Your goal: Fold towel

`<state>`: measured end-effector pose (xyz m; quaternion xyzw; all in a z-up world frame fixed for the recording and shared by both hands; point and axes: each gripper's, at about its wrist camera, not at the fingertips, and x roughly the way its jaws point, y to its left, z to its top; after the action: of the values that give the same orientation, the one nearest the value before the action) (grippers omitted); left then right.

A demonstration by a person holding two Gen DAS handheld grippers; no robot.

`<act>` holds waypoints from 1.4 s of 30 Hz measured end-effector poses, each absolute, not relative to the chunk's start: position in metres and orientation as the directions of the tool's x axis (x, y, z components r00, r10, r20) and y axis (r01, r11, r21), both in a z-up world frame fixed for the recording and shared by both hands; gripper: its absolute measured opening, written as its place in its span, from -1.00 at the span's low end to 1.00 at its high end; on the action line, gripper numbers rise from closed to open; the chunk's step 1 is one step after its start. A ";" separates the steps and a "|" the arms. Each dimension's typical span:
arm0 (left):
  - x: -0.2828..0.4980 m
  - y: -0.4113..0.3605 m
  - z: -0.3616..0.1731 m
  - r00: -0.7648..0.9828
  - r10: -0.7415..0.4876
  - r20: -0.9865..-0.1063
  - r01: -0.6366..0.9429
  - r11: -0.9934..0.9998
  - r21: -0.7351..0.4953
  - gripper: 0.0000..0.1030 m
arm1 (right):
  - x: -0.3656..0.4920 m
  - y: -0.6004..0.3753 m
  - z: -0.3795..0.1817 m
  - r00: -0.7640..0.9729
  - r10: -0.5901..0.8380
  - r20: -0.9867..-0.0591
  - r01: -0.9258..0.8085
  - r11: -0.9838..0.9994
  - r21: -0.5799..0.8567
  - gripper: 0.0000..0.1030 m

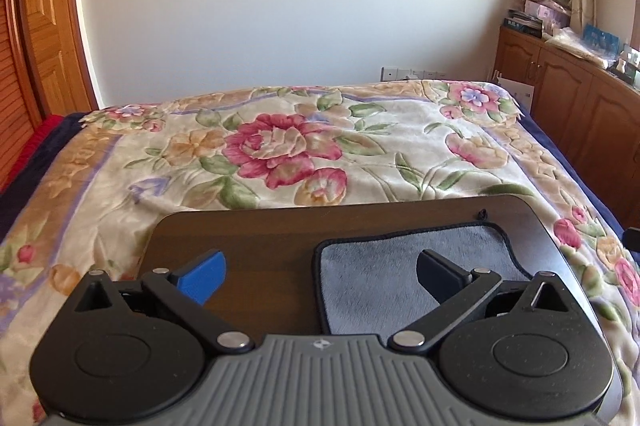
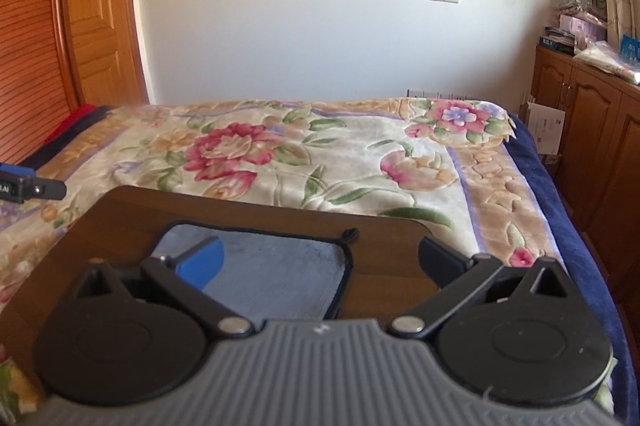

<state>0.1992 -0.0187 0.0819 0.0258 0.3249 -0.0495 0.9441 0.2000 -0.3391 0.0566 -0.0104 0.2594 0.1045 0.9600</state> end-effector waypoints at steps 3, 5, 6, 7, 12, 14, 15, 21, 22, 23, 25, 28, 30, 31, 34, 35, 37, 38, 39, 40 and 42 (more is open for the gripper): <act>0.184 -0.016 0.087 0.785 -0.078 -0.615 0.111 0.994 0.015 0.94 | 0.186 -0.336 0.063 0.846 0.198 -0.495 -0.213 0.977 0.027 1.00; 0.173 -0.015 0.089 0.788 -0.074 -0.611 0.115 0.993 0.028 0.94 | 0.177 -0.333 0.066 0.849 0.201 -0.489 -0.220 0.975 0.020 1.00; 0.169 -0.015 0.091 0.789 -0.074 -0.609 0.117 0.993 0.031 0.94 | 0.171 -0.333 0.068 0.850 0.202 -0.486 -0.221 0.975 0.019 1.00; 0.163 -0.015 0.092 0.790 -0.075 -0.608 0.118 0.993 0.031 0.94 | 0.167 -0.332 0.069 0.851 0.205 -0.483 -0.223 0.975 0.021 1.00; 0.139 -0.019 0.095 0.782 -0.083 -0.617 0.152 0.986 0.061 0.94 | 0.144 -0.328 0.074 0.854 0.213 -0.475 -0.229 0.973 0.026 1.00; 0.129 -0.021 0.096 0.780 -0.083 -0.620 0.163 0.984 0.074 0.94 | 0.137 -0.326 0.076 0.854 0.217 -0.473 -0.234 0.972 0.024 1.00; 0.125 -0.021 0.097 0.781 -0.083 -0.619 0.165 0.983 0.077 0.94 | 0.132 -0.325 0.077 0.855 0.218 -0.471 -0.236 0.972 0.023 1.00; 0.096 -0.016 0.109 0.792 -0.091 -0.603 0.160 0.985 0.062 0.94 | 0.110 -0.319 0.084 0.860 0.225 -0.458 -0.245 0.969 0.015 1.00; 0.091 -0.015 0.110 0.793 -0.092 -0.602 0.159 0.986 0.059 0.94 | 0.106 -0.318 0.084 0.860 0.226 -0.457 -0.247 0.969 0.015 1.00; 0.087 -0.014 0.111 0.793 -0.093 -0.602 0.158 0.986 0.055 0.94 | 0.103 -0.317 0.085 0.860 0.228 -0.456 -0.248 0.969 0.017 1.00; 0.080 -0.011 0.112 0.793 -0.094 -0.601 0.153 0.987 0.048 0.94 | 0.097 -0.315 0.086 0.860 0.232 -0.455 -0.251 0.968 0.018 1.00; 0.069 -0.009 0.111 0.794 -0.089 -0.602 0.147 0.988 0.047 0.94 | 0.087 -0.312 0.086 0.859 0.237 -0.453 -0.257 0.966 0.018 1.00; 0.063 -0.007 0.109 0.793 -0.085 -0.603 0.139 0.989 0.043 0.94 | 0.081 -0.310 0.084 0.859 0.239 -0.453 -0.257 0.966 0.022 1.00; 0.060 -0.006 0.108 0.792 -0.084 -0.605 0.136 0.990 0.041 0.94 | 0.079 -0.309 0.083 0.858 0.241 -0.453 -0.258 0.966 0.027 1.00; 0.052 -0.003 0.100 0.787 -0.074 -0.612 0.130 0.990 0.046 0.94 | 0.073 -0.308 0.079 0.858 0.242 -0.454 -0.256 0.966 0.032 1.00; 0.049 -0.002 0.097 0.786 -0.068 -0.614 0.127 0.991 0.052 0.94 | 0.072 -0.307 0.077 0.857 0.240 -0.455 -0.254 0.967 0.032 1.00; 0.044 0.000 0.091 0.783 -0.058 -0.619 0.119 0.991 0.058 0.94 | 0.069 -0.304 0.073 0.857 0.235 -0.459 -0.252 0.967 0.025 1.00; 0.043 0.001 0.087 0.778 -0.058 -0.625 0.117 0.992 0.053 0.94 | 0.068 -0.303 0.071 0.857 0.231 -0.461 -0.251 0.968 0.020 1.00; 0.041 0.003 0.084 0.773 -0.060 -0.632 0.117 0.992 0.048 0.94 | 0.067 -0.302 0.068 0.855 0.229 -0.466 -0.252 0.968 0.014 1.00; 0.040 0.004 0.080 0.768 -0.061 -0.637 0.115 0.992 0.044 0.94 | 0.066 -0.301 0.066 0.854 0.228 -0.468 -0.253 0.967 0.010 1.00; 0.036 0.006 0.072 0.760 -0.058 -0.647 0.115 0.992 0.046 0.94 | 0.064 -0.300 0.060 0.852 0.224 -0.474 -0.251 0.968 0.007 1.00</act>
<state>0.0358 0.0056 0.0719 0.0416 0.3432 -0.0459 0.9372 0.0635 -0.2995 0.0601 -0.0276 0.2427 0.1236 0.9618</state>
